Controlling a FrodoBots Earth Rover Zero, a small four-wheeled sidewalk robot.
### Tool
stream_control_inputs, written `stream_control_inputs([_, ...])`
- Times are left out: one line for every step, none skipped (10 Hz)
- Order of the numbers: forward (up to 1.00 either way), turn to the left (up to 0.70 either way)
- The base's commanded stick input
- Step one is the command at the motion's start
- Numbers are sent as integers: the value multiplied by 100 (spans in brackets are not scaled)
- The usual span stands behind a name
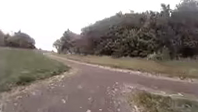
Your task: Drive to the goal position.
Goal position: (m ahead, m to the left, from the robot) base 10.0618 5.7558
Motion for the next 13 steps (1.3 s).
stream_control_inputs([70, 14])
stream_control_inputs([70, 9])
stream_control_inputs([70, 3])
stream_control_inputs([70, 5])
stream_control_inputs([70, 11])
stream_control_inputs([70, 14])
stream_control_inputs([70, 14])
stream_control_inputs([70, 14])
stream_control_inputs([70, 14])
stream_control_inputs([70, 14])
stream_control_inputs([70, 14])
stream_control_inputs([70, 14])
stream_control_inputs([70, 11])
